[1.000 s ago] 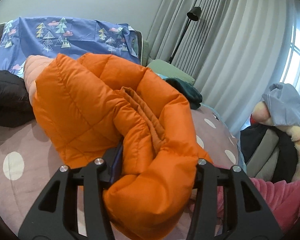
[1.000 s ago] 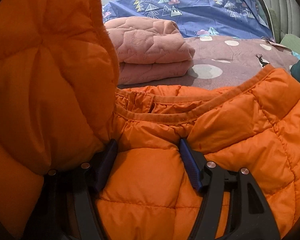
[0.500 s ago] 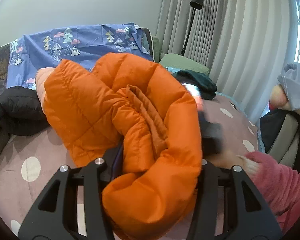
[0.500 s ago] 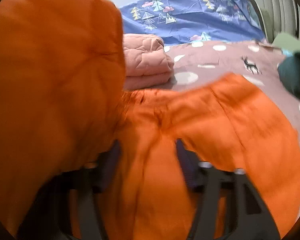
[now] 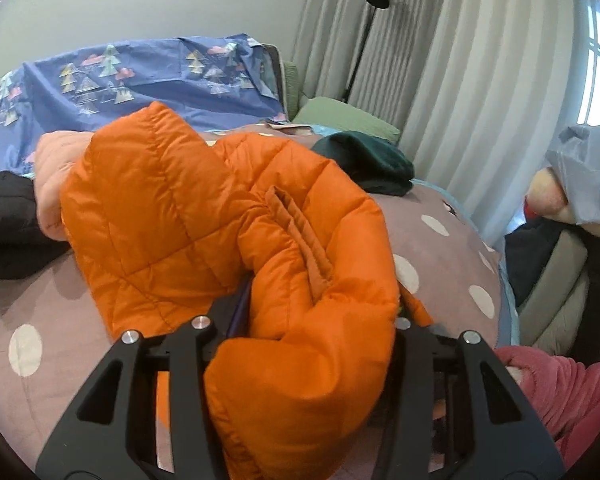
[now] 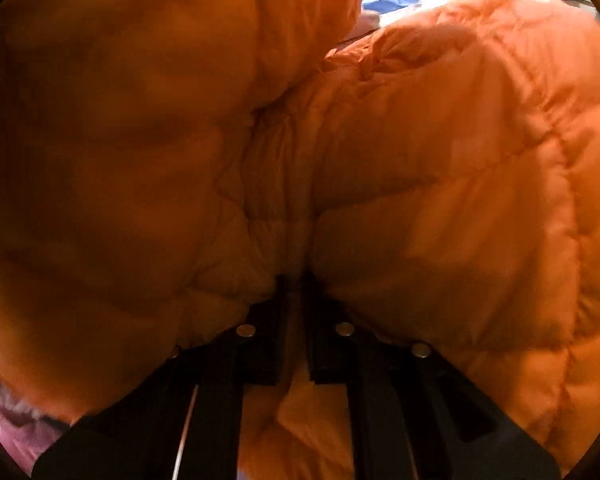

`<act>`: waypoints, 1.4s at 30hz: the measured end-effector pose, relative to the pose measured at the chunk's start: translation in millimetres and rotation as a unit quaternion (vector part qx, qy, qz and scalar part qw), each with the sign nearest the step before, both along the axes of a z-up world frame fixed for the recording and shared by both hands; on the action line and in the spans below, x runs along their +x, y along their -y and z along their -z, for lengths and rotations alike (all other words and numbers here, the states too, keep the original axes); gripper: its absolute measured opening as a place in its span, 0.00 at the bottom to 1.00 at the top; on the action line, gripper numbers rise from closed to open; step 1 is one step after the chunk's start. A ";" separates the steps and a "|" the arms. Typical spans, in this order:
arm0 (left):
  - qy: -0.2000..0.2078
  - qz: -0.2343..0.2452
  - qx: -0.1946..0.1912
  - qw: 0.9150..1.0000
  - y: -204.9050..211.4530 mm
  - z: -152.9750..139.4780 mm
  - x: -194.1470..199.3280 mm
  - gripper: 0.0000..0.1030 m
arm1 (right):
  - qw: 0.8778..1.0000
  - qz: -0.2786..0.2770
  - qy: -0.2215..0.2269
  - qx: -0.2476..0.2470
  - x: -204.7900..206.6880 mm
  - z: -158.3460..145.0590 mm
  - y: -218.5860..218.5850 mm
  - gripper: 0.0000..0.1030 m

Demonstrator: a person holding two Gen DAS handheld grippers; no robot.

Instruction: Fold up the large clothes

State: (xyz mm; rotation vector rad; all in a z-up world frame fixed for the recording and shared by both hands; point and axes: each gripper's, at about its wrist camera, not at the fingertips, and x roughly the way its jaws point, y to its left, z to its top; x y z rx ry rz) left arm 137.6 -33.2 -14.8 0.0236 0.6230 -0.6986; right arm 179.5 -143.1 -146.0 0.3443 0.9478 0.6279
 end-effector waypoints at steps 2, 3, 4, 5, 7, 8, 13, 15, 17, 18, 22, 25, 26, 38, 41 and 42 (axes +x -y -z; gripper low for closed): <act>0.006 0.009 0.012 1.000 8.4 0.9 -1.3 0.45 | 0.999 0.030 0.038 -0.003 -15.8 -16.1 24.1 0.14; 0.006 0.014 0.015 1.000 13.6 2.1 -1.0 0.45 | 0.997 0.050 0.063 0.000 -25.3 -27.8 43.4 0.17; 0.003 0.020 0.015 1.000 19.7 3.8 -0.9 0.45 | 0.995 0.065 0.076 0.006 -30.0 -35.4 57.5 0.19; 0.001 0.025 0.015 1.000 25.1 5.3 0.6 0.45 | 0.993 0.080 0.084 0.015 -33.1 -43.2 73.9 0.24; -0.007 0.040 0.017 0.999 42.7 12.4 4.1 0.45 | 0.989 0.113 0.086 0.035 -32.5 -53.9 105.0 0.30; -0.010 0.046 0.018 0.999 50.3 15.8 5.5 0.45 | 0.987 0.131 0.082 0.037 -31.3 -56.6 117.2 0.31; -0.013 0.073 0.043 0.996 102.5 44.1 6.3 0.58 | 0.988 0.137 0.031 0.064 -14.5 -52.3 149.3 0.52; -0.003 0.080 0.067 0.995 119.4 54.5 4.3 0.60 | 0.988 0.130 0.009 0.086 -2.9 -46.7 153.0 0.59; 0.007 0.086 0.083 0.993 129.2 60.7 2.1 0.62 | 0.987 0.118 -0.009 0.107 11.5 -42.6 154.8 0.59; 0.010 0.089 0.088 0.992 132.5 62.8 1.0 0.65 | 0.988 0.110 -0.014 0.110 19.1 -44.3 153.7 0.60; 0.014 0.095 0.093 0.991 137.2 65.9 -0.7 0.74 | 0.992 0.100 -0.015 0.073 50.6 -49.6 145.1 0.55; 0.020 0.105 0.087 0.990 141.6 62.9 -7.5 0.81 | 0.993 0.114 0.009 0.007 61.8 -47.5 137.0 0.05; 0.021 0.110 0.085 0.990 140.2 59.3 -12.3 0.82 | 0.994 0.113 0.013 0.002 61.0 -44.5 141.3 0.04; 0.083 -0.034 0.044 0.995 19.1 2.2 18.7 0.83 | 0.994 0.101 0.035 0.034 65.7 -19.8 159.8 0.04; 0.026 -0.073 0.047 0.996 2.1 32.4 74.8 0.81 | 0.994 0.099 0.046 0.029 62.9 -21.1 157.7 0.05; -0.007 -0.062 0.021 0.998 1.2 42.1 87.8 0.81 | 0.994 0.099 0.048 0.028 62.0 -21.7 157.0 0.06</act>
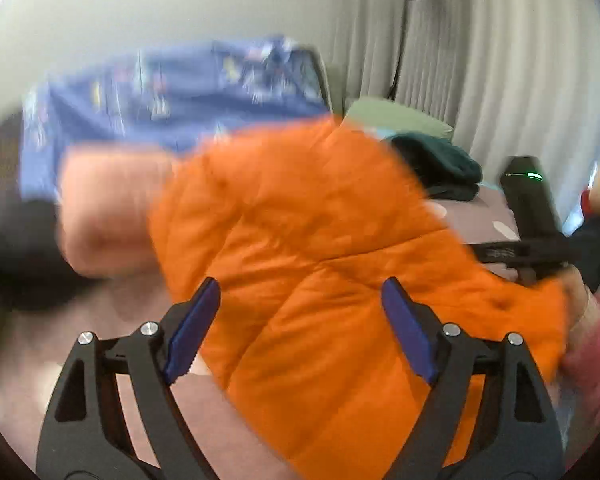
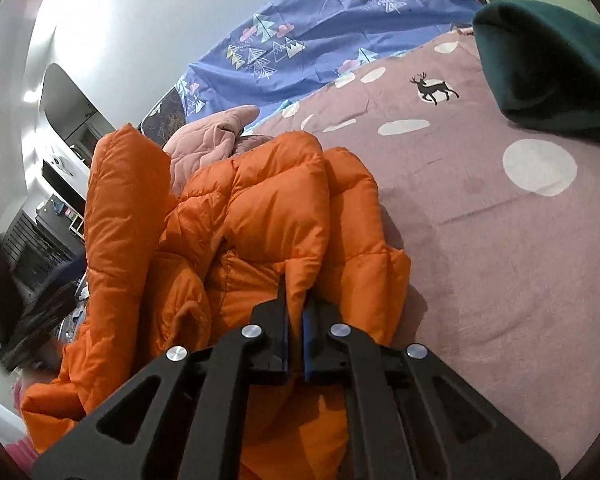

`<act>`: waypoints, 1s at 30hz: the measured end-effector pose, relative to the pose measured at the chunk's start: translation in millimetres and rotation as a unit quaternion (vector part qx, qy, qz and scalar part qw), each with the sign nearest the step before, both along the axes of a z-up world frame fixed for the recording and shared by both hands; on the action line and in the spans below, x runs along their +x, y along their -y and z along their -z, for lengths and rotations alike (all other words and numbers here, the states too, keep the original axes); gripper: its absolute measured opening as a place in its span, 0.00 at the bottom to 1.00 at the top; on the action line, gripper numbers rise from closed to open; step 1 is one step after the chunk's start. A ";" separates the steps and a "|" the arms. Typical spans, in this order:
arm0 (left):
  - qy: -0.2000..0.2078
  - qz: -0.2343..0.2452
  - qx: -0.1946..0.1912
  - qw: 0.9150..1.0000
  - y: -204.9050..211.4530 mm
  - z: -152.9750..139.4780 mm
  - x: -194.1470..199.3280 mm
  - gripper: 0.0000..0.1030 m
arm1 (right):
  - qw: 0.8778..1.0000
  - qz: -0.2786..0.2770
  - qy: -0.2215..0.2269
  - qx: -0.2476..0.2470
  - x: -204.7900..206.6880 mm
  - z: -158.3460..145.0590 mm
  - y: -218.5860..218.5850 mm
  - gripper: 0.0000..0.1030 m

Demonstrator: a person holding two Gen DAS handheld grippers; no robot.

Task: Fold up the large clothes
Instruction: 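Roll the jacket bundle over with both tools and release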

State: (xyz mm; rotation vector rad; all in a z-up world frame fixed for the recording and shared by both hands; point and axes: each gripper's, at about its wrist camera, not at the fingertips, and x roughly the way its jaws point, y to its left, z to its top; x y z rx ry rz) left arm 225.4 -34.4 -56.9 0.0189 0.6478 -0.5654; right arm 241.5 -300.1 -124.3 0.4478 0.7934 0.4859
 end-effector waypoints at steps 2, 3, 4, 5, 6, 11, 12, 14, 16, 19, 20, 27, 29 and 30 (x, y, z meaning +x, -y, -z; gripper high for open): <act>-0.018 0.014 -0.032 0.999 10.1 10.6 6.4 0.82 | 1.000 0.006 0.006 -0.005 -4.2 -3.1 0.7 0.09; -0.004 0.022 -0.018 1.000 19.9 9.5 5.0 0.85 | 1.000 0.013 0.008 -0.009 -9.1 -7.1 3.4 0.15; 0.015 0.033 0.005 0.999 32.3 9.3 -1.0 0.86 | 1.000 0.019 0.011 -0.011 -14.4 -11.6 5.7 0.19; 0.025 0.040 0.025 0.999 43.7 9.8 -6.3 0.87 | 0.999 0.033 0.021 -0.016 -24.1 -19.5 10.1 0.29; 0.031 0.042 0.043 0.998 52.8 10.3 -9.1 0.87 | 0.998 0.048 0.032 -0.021 -32.8 -25.5 13.8 0.44; 0.040 0.034 0.089 0.995 77.9 12.3 -8.0 0.88 | 0.992 0.049 0.117 0.005 -122.4 -64.3 19.5 0.59; 0.038 0.032 0.087 0.995 78.8 11.9 -6.5 0.88 | 0.991 0.029 0.128 0.012 -139.4 -66.3 11.2 0.61; 0.038 0.030 0.085 0.995 82.1 11.2 -5.1 0.88 | 0.990 0.009 0.138 -0.010 -159.7 -63.9 -8.9 0.61; 0.040 0.029 0.089 0.995 85.7 11.6 -7.9 0.88 | 0.990 0.002 0.135 -0.045 -168.1 -53.9 -30.2 0.61; 0.046 0.028 0.103 0.993 92.2 9.5 -12.5 0.88 | 0.991 0.020 0.110 -0.075 -165.6 -31.2 -42.8 0.10; 0.047 0.029 0.105 0.993 88.8 9.8 -17.5 0.88 | 0.993 0.033 0.097 -0.065 -165.8 -23.5 -38.7 0.07; 0.071 0.071 0.073 0.992 94.1 -25.5 -19.7 0.88 | 0.996 0.080 0.003 0.041 -153.1 35.5 -13.8 0.05; 0.087 0.085 0.093 0.988 109.7 -33.6 -13.4 0.88 | 0.997 0.076 0.003 0.033 -152.0 34.8 -16.5 0.05; 0.091 0.094 0.108 0.986 121.4 -34.6 -7.4 0.88 | 0.997 0.074 0.002 0.027 -151.2 34.9 -18.7 0.05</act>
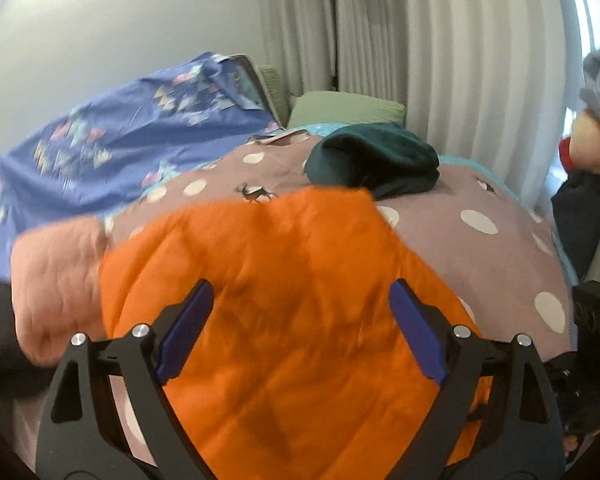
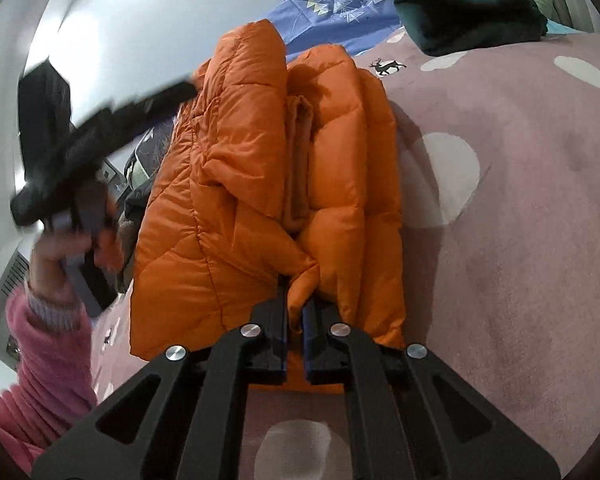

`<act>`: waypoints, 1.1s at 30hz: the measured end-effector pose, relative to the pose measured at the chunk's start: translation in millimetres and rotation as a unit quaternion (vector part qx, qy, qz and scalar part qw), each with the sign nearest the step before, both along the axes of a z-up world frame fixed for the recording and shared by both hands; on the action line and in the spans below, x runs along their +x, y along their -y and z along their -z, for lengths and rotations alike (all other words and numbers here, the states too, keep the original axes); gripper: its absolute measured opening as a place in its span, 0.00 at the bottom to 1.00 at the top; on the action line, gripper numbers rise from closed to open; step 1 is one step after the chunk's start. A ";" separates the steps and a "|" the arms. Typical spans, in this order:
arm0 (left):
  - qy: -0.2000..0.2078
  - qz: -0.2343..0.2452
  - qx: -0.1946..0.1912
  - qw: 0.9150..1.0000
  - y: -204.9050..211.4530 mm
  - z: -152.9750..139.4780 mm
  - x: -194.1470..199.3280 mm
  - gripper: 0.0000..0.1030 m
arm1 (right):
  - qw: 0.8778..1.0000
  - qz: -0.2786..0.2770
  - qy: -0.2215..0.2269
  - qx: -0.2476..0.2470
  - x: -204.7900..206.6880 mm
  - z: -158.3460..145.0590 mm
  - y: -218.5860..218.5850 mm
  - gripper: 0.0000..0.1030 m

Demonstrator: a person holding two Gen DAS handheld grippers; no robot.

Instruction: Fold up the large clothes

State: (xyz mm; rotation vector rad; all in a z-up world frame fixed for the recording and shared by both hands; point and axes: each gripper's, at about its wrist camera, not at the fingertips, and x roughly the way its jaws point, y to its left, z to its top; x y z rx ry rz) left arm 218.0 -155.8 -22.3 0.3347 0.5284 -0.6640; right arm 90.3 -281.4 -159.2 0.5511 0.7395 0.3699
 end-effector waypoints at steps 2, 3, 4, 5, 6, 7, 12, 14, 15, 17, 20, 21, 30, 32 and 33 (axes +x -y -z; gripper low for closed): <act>0.006 0.001 0.044 0.999 22.2 9.4 16.6 0.89 | 1.000 -0.003 -0.002 -0.016 0.5 0.1 -4.5 0.05; -0.004 0.001 0.064 0.998 30.5 19.1 26.6 0.91 | 1.000 -0.003 -0.002 -0.020 0.5 0.0 -6.8 0.05; -0.029 0.001 0.075 0.997 38.0 33.7 39.4 0.93 | 1.000 -0.001 -0.002 -0.028 -0.5 0.8 -8.1 0.05; -0.048 0.000 0.073 0.996 40.8 43.7 47.6 0.94 | 0.999 0.003 -0.001 -0.033 -1.4 1.9 -8.7 0.05; -0.064 -0.001 0.066 0.996 42.3 52.9 55.1 0.95 | 0.999 0.007 0.000 -0.037 -2.7 3.6 -8.8 0.05; -0.079 0.005 0.054 0.995 43.7 61.1 60.0 0.96 | 0.999 0.008 -0.001 -0.038 -3.3 6.2 -7.8 0.05; -0.090 0.004 0.067 0.994 47.1 76.4 63.6 0.98 | 0.999 0.009 0.001 -0.051 -2.4 7.5 -14.9 0.06; -0.093 0.004 0.062 0.994 44.0 79.8 64.6 0.98 | 0.998 0.009 0.002 -0.056 -2.5 3.3 -18.3 0.06; -0.094 0.004 0.058 0.994 42.4 81.5 64.7 0.98 | 0.998 0.008 0.003 -0.058 -1.6 2.3 -18.5 0.06; -0.095 0.004 0.053 0.994 39.9 83.9 64.5 0.98 | 0.998 0.008 0.006 -0.065 -7.4 4.4 -19.2 0.06; -0.095 0.003 0.052 0.994 39.2 85.3 65.7 0.98 | 0.997 0.009 0.006 -0.072 -12.7 2.5 -23.0 0.06; -0.094 0.002 0.053 0.994 39.5 86.0 65.7 0.98 | 0.997 0.009 0.006 -0.073 -13.0 2.7 -23.8 0.06; -0.097 -0.002 0.057 0.994 41.3 88.3 67.7 0.98 | 0.988 -0.004 0.081 -0.130 -39.5 -56.6 -37.9 0.34; -0.099 -0.001 0.056 0.994 40.7 88.2 68.3 0.98 | 0.983 -0.025 0.124 -0.131 -47.5 -72.4 -47.9 0.43; -0.100 -0.001 0.055 0.993 40.8 88.4 68.6 0.98 | 0.979 -0.033 0.143 -0.138 -48.9 -77.8 -55.4 0.44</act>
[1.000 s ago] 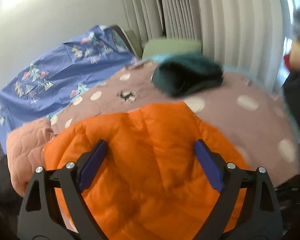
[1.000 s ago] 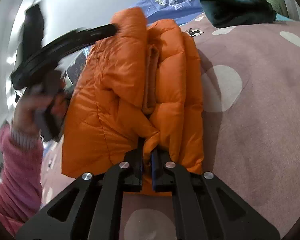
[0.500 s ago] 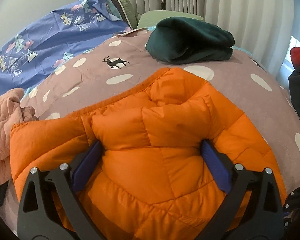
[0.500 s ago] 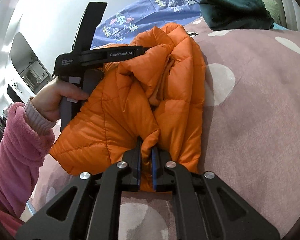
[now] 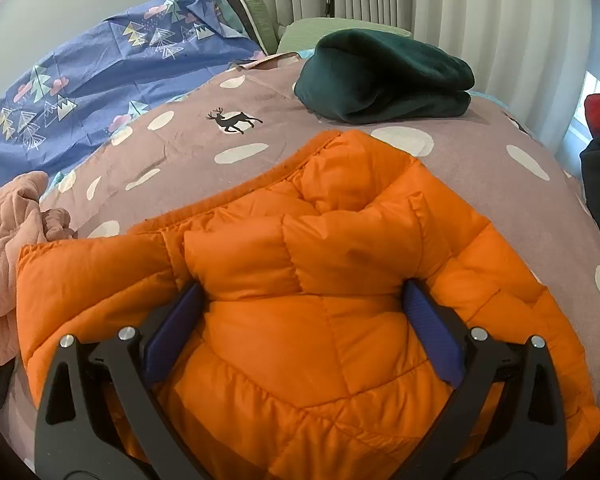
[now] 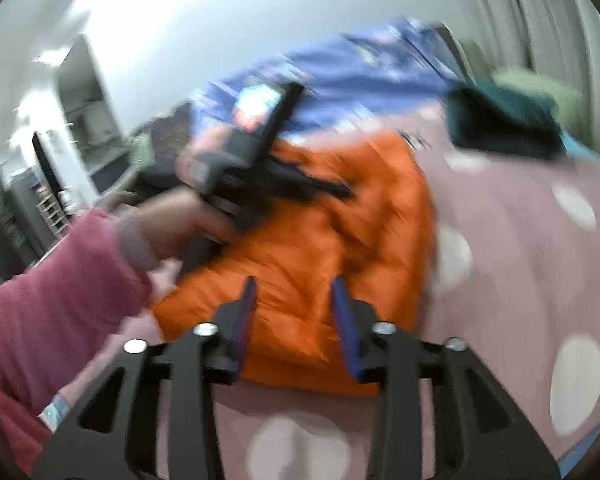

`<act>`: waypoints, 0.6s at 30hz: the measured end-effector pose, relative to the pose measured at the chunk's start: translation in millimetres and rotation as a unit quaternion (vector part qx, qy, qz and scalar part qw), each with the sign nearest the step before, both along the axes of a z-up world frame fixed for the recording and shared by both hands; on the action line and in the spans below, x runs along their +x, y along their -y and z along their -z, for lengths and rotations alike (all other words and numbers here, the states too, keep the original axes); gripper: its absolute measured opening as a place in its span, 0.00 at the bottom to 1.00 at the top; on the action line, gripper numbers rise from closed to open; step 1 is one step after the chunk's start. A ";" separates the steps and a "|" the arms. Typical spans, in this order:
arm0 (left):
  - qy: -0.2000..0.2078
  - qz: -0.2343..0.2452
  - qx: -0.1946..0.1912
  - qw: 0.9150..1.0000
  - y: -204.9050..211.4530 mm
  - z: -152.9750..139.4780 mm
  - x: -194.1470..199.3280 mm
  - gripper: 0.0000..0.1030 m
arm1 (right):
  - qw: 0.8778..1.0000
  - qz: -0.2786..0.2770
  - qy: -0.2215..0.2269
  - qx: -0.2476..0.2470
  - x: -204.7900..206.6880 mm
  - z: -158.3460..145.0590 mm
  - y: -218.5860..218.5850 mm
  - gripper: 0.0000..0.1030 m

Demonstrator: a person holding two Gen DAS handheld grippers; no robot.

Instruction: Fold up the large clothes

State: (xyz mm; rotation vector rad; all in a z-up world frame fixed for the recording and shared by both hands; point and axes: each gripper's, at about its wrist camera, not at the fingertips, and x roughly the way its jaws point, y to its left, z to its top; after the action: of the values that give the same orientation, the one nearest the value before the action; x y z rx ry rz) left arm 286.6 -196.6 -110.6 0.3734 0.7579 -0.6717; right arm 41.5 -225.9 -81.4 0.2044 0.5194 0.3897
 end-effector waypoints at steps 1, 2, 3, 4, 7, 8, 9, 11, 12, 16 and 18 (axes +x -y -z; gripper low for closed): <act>-0.001 0.000 0.000 1.000 -0.2 0.2 0.5 0.98 | 1.000 -0.002 0.004 -0.003 1.3 -1.6 -3.2 0.44; -0.001 0.000 -0.001 1.000 -0.3 0.4 0.7 0.98 | 1.000 0.001 0.003 -0.002 4.7 -0.7 -6.7 0.44; -0.001 0.000 -0.001 1.000 -0.3 0.4 0.6 0.98 | 1.000 0.007 -0.006 -0.002 10.2 3.3 -8.9 0.44; -0.001 0.000 -0.002 1.000 -0.4 0.3 0.8 0.98 | 0.999 0.021 -0.029 -0.006 20.5 14.5 -9.5 0.43; -0.005 0.002 -0.007 1.000 -1.6 1.2 2.0 0.98 | 0.994 0.061 -0.082 -0.022 38.3 53.1 -1.6 0.24; -0.004 0.003 -0.006 1.000 -0.3 1.6 1.6 0.98 | 0.993 0.064 -0.093 -0.017 39.6 56.8 0.6 0.22; -0.001 0.004 -0.004 1.000 0.2 2.6 1.0 0.98 | 0.993 0.067 -0.100 -0.016 39.8 57.5 2.8 0.20; 0.001 0.003 -0.003 1.000 1.1 4.0 0.8 0.98 | 0.992 0.068 -0.106 -0.023 39.0 55.4 3.0 0.20; 0.001 0.003 -0.005 1.000 1.2 4.1 0.7 0.98 | 0.992 0.065 -0.106 -0.028 37.7 54.2 2.9 0.20; -0.001 0.004 -0.008 1.000 0.3 4.9 0.7 0.98 | 0.991 0.072 -0.107 -0.029 30.0 36.9 9.2 0.20; -0.003 0.004 -0.007 1.000 0.7 5.0 0.5 0.98 | 0.993 0.079 -0.082 -0.028 17.7 20.9 7.9 0.22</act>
State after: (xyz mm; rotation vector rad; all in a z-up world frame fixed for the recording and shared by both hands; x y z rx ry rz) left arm 287.2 -197.3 -115.7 0.3617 0.7569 -0.6856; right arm 59.2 -233.9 -102.3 0.2222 0.6714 0.2041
